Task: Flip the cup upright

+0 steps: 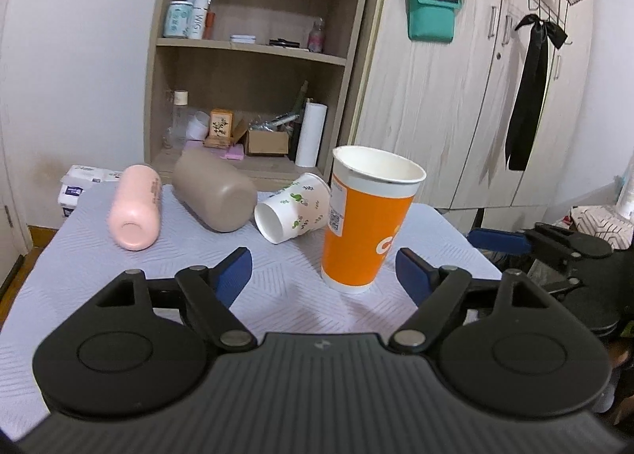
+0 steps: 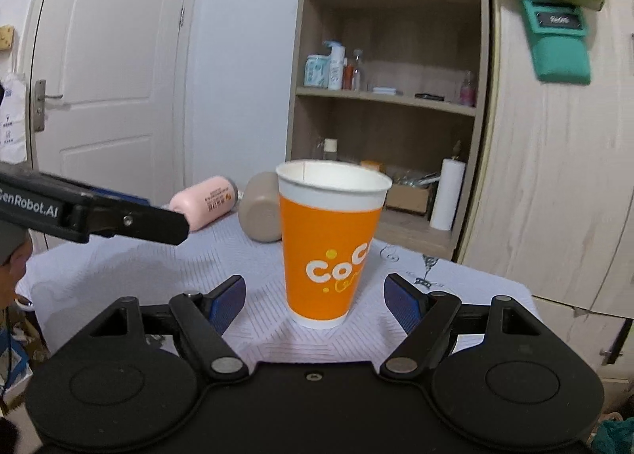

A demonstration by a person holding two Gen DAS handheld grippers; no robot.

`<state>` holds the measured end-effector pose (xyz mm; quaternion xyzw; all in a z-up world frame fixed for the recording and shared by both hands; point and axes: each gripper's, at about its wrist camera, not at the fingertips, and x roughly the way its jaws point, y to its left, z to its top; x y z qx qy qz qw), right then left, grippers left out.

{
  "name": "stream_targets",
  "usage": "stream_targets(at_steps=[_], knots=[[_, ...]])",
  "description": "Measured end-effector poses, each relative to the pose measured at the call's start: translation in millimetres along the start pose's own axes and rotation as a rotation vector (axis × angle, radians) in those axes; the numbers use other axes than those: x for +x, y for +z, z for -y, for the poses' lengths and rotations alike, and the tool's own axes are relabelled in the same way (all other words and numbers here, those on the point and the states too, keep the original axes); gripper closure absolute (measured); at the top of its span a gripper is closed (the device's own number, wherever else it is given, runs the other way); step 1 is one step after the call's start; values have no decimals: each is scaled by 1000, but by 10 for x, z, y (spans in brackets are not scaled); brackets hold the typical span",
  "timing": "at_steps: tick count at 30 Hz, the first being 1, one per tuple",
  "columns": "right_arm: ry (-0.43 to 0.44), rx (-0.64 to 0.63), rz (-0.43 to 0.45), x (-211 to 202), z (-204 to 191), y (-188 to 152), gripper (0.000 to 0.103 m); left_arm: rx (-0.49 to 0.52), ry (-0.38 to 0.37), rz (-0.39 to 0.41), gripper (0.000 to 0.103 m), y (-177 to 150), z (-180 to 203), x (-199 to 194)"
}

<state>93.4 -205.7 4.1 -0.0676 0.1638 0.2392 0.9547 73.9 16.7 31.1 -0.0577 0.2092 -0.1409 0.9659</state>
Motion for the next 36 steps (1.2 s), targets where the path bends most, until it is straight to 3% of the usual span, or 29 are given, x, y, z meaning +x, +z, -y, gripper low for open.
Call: stream_targets(at_steps=[13,23,27,31,36], knots=[[-116,-6,103,-501,-307,66,21,14,-14,55,16,69,32,-481],[-165,-3,149,-752,-470,22,12,40,51,116,13,-3,112,-697],[-187,-15,186,-746,-526,-10,0,16,77,155,4,-58,88,-749],[-220,-8,210,-704,-544,-62,0,28,118,207,0,-142,90,-784],[-228,16,201,-639,-534,-118,0,34,123,192,0,-205,66,-755]])
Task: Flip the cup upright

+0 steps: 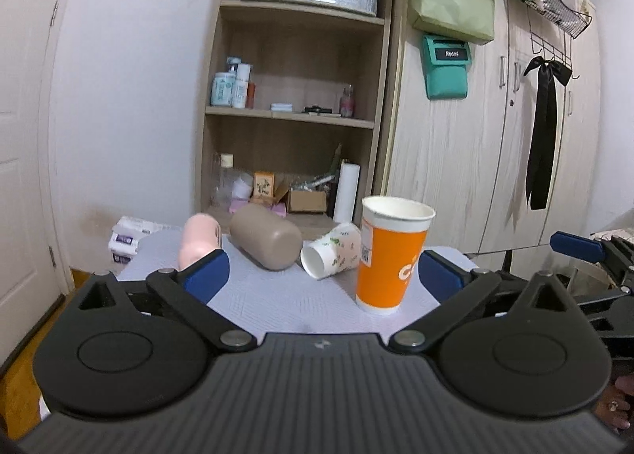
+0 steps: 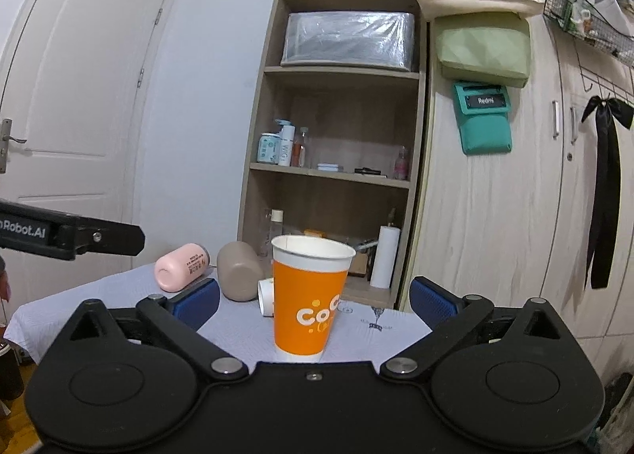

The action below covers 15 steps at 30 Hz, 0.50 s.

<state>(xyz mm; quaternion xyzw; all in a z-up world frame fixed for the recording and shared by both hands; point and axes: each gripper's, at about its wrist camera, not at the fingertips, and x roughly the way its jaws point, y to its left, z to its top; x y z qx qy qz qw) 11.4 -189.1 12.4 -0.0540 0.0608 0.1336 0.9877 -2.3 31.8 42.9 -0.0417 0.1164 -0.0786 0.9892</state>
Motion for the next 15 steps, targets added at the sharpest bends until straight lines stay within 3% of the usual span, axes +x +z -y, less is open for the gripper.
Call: stream_targets(at_steps=[15], knots=[[-33,34,-30,44,70,-105,0,-12,3,-27,0,-143,-35,146]])
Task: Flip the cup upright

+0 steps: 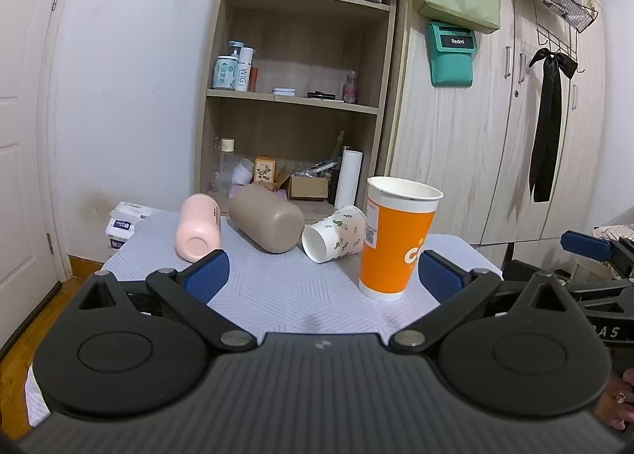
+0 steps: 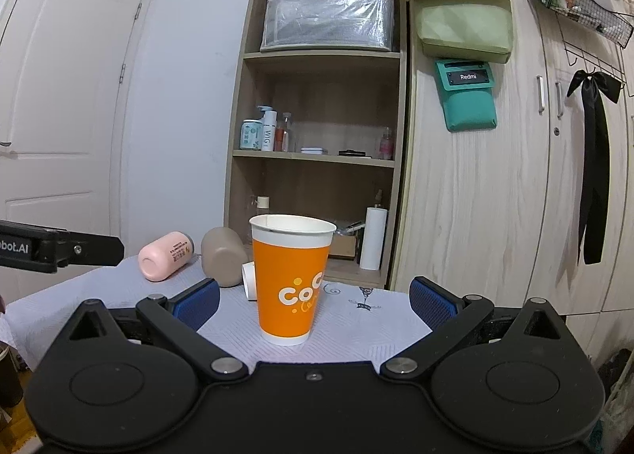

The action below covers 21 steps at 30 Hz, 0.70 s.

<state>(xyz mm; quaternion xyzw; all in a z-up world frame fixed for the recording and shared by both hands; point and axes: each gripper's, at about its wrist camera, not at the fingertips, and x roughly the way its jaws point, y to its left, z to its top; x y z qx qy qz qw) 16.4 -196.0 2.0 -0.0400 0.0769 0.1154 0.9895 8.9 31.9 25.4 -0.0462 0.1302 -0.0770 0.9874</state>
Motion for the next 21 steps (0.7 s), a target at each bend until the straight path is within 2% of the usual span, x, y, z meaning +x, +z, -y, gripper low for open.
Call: stream_targets(at_steps=[21], knots=[[0,-31,-31,61,-71,-41,0,13,15,-22,0,-17,1,19]])
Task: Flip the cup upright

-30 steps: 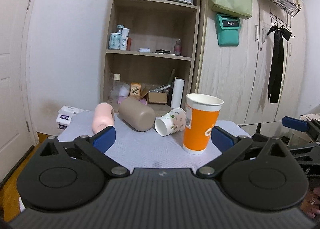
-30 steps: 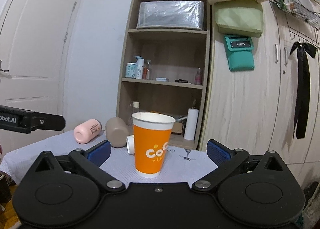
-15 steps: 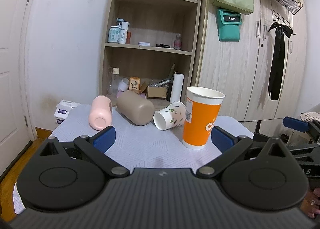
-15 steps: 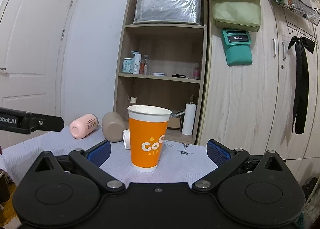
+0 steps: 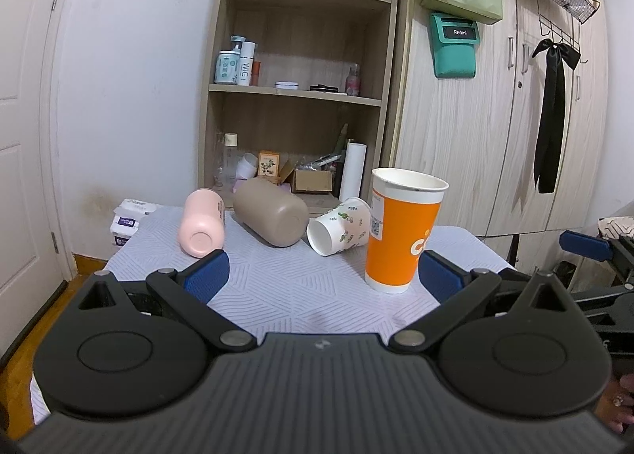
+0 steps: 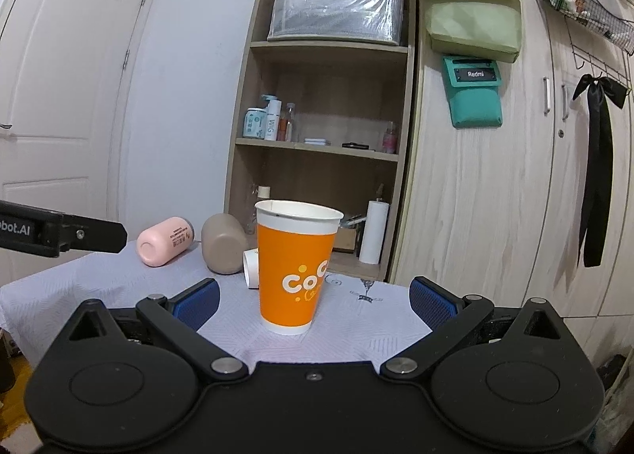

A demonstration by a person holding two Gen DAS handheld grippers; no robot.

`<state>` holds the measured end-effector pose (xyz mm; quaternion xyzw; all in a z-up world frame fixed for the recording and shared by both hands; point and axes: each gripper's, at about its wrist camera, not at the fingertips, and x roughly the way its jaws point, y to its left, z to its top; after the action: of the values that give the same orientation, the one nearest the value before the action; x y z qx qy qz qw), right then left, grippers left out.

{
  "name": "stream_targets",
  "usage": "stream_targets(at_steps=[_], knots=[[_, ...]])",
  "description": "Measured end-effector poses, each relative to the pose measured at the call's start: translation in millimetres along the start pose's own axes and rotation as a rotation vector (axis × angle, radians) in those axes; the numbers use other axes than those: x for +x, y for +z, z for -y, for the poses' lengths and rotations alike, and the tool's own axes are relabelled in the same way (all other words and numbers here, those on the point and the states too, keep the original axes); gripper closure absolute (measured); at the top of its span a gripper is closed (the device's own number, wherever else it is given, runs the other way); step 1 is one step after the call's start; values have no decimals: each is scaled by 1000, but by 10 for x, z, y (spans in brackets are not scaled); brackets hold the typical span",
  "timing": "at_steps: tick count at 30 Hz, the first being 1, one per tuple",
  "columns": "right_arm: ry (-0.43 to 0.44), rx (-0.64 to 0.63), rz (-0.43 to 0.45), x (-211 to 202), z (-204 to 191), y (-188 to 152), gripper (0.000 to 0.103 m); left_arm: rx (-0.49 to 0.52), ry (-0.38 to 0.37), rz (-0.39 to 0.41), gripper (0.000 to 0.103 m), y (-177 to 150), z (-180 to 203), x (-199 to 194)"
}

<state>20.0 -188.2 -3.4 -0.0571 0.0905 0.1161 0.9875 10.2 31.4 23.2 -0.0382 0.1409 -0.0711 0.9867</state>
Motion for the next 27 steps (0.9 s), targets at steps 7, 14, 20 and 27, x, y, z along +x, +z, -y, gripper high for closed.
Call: stream_targets(at_steps=[7,14,20,27], knots=[[4,-8,-7,18,-16,10,0,7,23,-24,0,-14,4,17],[2,0,-12,14,8,-3,0,21,35,-19,0,-20,12,1],[3,9,-16,22,22,-20,0,37,55,-25,0,-32,50,21],[0,18,-20,23,38,-25,0,73,68,-13,0,-43,112,8]])
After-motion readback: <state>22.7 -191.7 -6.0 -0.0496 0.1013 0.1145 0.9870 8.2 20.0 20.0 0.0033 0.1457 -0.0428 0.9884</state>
